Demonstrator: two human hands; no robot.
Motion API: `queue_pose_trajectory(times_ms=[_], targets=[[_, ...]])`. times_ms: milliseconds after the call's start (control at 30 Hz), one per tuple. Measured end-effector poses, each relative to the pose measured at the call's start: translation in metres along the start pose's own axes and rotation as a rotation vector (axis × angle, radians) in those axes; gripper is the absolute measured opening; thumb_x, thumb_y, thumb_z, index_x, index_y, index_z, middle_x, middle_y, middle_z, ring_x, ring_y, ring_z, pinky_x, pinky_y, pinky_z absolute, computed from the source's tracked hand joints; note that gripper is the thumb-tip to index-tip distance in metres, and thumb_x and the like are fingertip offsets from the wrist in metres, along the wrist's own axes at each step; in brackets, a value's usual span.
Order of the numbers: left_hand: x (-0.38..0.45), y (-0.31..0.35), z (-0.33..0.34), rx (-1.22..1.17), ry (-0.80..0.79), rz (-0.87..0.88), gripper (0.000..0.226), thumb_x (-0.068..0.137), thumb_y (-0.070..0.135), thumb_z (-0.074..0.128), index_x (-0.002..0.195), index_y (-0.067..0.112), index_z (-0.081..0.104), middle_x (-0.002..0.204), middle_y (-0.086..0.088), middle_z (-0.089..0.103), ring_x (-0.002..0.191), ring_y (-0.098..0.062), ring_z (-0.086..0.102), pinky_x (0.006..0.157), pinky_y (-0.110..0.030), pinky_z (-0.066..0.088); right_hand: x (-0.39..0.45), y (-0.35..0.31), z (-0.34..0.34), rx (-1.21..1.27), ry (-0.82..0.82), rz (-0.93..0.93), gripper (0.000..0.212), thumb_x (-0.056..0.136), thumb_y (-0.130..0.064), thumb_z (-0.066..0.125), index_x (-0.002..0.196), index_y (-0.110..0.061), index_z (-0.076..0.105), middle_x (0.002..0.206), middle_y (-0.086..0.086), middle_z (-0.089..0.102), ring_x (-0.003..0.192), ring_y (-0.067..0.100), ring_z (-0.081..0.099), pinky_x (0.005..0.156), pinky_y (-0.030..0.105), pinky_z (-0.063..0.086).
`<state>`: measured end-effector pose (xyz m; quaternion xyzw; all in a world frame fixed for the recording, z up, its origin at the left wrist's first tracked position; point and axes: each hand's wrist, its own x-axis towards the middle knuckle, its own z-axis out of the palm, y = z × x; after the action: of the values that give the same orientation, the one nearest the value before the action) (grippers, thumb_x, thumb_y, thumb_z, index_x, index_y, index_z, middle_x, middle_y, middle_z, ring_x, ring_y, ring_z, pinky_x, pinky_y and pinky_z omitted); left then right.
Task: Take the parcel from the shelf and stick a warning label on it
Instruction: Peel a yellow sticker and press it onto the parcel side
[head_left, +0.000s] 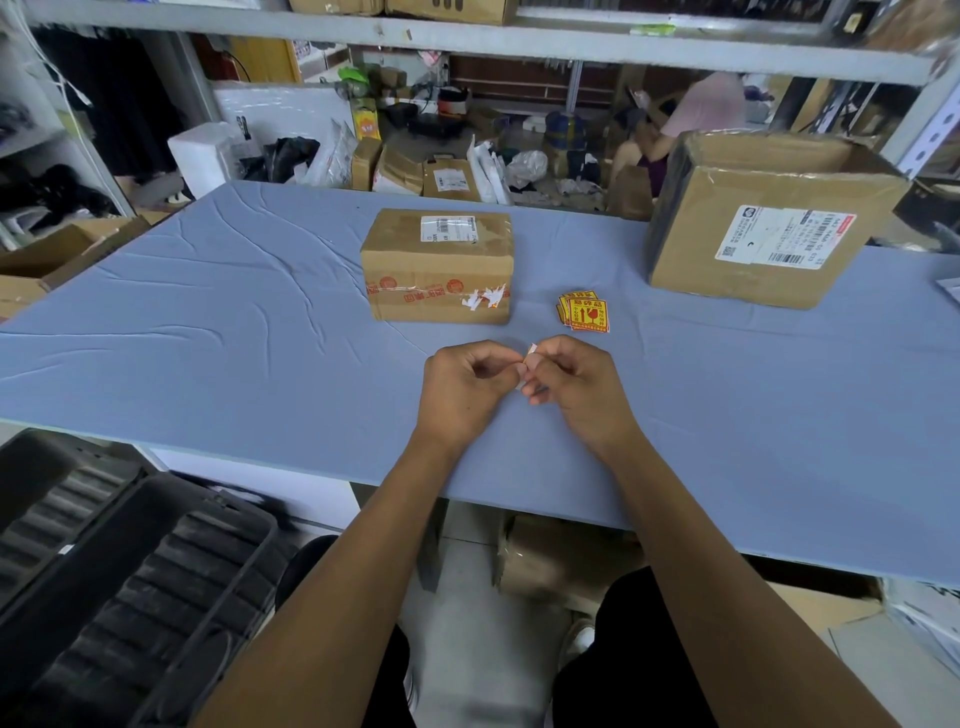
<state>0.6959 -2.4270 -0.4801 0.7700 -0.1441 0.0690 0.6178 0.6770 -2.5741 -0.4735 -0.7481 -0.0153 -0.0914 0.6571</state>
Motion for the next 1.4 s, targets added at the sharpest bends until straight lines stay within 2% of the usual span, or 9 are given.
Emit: queue_pose_trajectory(times_ms=[100,233,400,567,667,900,1067,1233,1400], targets=[[0.0,0.001,0.001,-0.001,-0.006,-0.021,0.007,0.085,0.012,0.075,0.084,0.005,0.079,0.075,-0.004,0.075,0.067,-0.005,0.067,0.073,-0.024,0.056,0.0,0.003,-0.001,-0.04,-0.012,-0.021,0.026,0.095,0.003,0.052,0.079,-0.013,0.064,0.059,-0.005,0.067,0.054,0.008,0.061,0.057,0.022,0.052],[0.003,0.0,-0.001,-0.001,-0.002,-0.059,0.018,0.086,0.02,0.075,0.078,0.004,0.075,0.07,-0.009,0.073,0.064,-0.013,0.062,0.071,-0.035,0.056,-0.003,0.002,0.0,-0.117,-0.068,-0.06,0.022,0.096,0.0,0.054,0.078,-0.01,0.063,0.059,-0.006,0.066,0.055,0.008,0.058,0.058,0.02,0.05],[0.003,-0.001,-0.002,0.027,0.036,-0.086,0.017,0.087,0.005,0.062,0.076,0.007,0.075,0.073,-0.013,0.074,0.066,-0.016,0.064,0.075,-0.044,0.058,-0.002,0.004,0.0,-0.132,-0.069,-0.041,0.024,0.094,-0.002,0.054,0.078,-0.016,0.064,0.068,0.005,0.068,0.061,0.016,0.063,0.064,0.027,0.056],[0.003,0.004,-0.003,-0.103,0.12,-0.158,0.026,0.091,0.002,0.06,0.071,0.015,0.069,0.071,-0.004,0.07,0.064,-0.016,0.066,0.079,-0.046,0.06,0.0,0.001,-0.007,-0.112,0.063,0.053,0.013,0.093,0.0,0.055,0.082,-0.002,0.061,0.069,0.013,0.067,0.059,0.02,0.065,0.064,0.031,0.059],[0.002,0.004,-0.002,-0.116,0.122,-0.157,0.027,0.092,0.005,0.061,0.071,0.019,0.069,0.067,0.002,0.069,0.063,-0.013,0.064,0.077,-0.043,0.06,-0.003,-0.004,-0.03,-0.164,0.11,0.105,0.013,0.092,-0.001,0.056,0.08,-0.001,0.062,0.069,0.012,0.065,0.056,0.021,0.063,0.06,0.03,0.059],[0.004,-0.002,0.001,-0.034,0.106,-0.108,0.022,0.095,0.015,0.059,0.075,0.006,0.065,0.061,0.0,0.062,0.059,-0.013,0.053,0.065,-0.032,0.047,-0.016,-0.004,-0.069,-0.275,0.303,0.155,0.016,0.09,-0.009,0.062,0.079,0.001,0.068,0.065,0.011,0.066,0.045,0.015,0.061,0.053,0.029,0.058],[0.002,0.002,0.0,-0.128,0.084,-0.108,0.02,0.094,0.009,0.062,0.075,0.016,0.061,0.061,-0.004,0.064,0.056,-0.013,0.055,0.061,-0.027,0.05,-0.013,-0.018,-0.038,-0.157,0.188,0.153,0.023,0.09,-0.012,0.064,0.069,-0.003,0.069,0.061,0.009,0.066,0.043,0.012,0.059,0.048,0.022,0.052],[0.003,0.003,-0.005,-0.226,0.072,-0.084,0.02,0.092,-0.001,0.063,0.079,0.014,0.063,0.066,-0.007,0.068,0.056,-0.004,0.065,0.062,-0.017,0.054,-0.006,-0.023,-0.011,-0.154,0.037,0.228,0.018,0.093,-0.013,0.06,0.081,-0.008,0.072,0.064,0.001,0.067,0.044,0.015,0.062,0.045,0.022,0.05],[0.003,0.0,-0.014,-0.236,-0.004,-0.071,0.028,0.09,-0.011,0.058,0.079,0.014,0.066,0.067,0.005,0.071,0.062,-0.001,0.064,0.068,-0.017,0.054,-0.004,-0.025,-0.006,-0.173,-0.003,0.228,0.02,0.094,-0.02,0.063,0.088,-0.003,0.071,0.071,0.002,0.065,0.04,0.008,0.052,0.042,0.019,0.043]])
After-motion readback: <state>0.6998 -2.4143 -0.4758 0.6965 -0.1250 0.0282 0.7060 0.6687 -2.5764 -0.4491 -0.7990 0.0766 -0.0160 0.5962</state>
